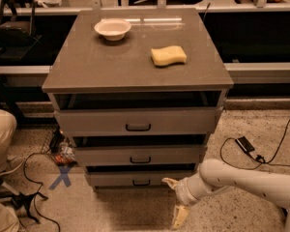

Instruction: Open bottom drawer

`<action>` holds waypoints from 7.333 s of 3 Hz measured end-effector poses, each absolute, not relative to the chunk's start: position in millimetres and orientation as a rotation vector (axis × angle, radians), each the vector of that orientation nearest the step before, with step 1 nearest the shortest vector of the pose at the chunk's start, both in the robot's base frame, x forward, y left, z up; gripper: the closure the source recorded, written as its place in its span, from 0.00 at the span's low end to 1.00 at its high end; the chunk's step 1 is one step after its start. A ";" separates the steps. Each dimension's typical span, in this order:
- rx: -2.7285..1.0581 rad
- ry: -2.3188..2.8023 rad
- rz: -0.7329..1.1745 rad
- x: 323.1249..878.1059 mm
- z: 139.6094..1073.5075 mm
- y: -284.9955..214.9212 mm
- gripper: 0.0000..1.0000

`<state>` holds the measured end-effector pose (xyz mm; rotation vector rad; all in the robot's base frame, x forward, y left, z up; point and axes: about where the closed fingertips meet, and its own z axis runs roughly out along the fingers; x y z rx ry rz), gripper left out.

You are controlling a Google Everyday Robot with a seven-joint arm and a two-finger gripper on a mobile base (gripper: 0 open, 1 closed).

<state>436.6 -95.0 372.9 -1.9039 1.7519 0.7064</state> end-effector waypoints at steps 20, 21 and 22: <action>-1.809 1.837 0.256 612.7 184.3 -104.5 0.37; -1.809 1.837 0.256 612.7 184.3 -104.5 0.14; -1.809 1.837 0.256 612.6 184.2 -104.5 0.00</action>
Offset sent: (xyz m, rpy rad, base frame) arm 0.0758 -0.0127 -0.1032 -0.0151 -0.1800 -0.0118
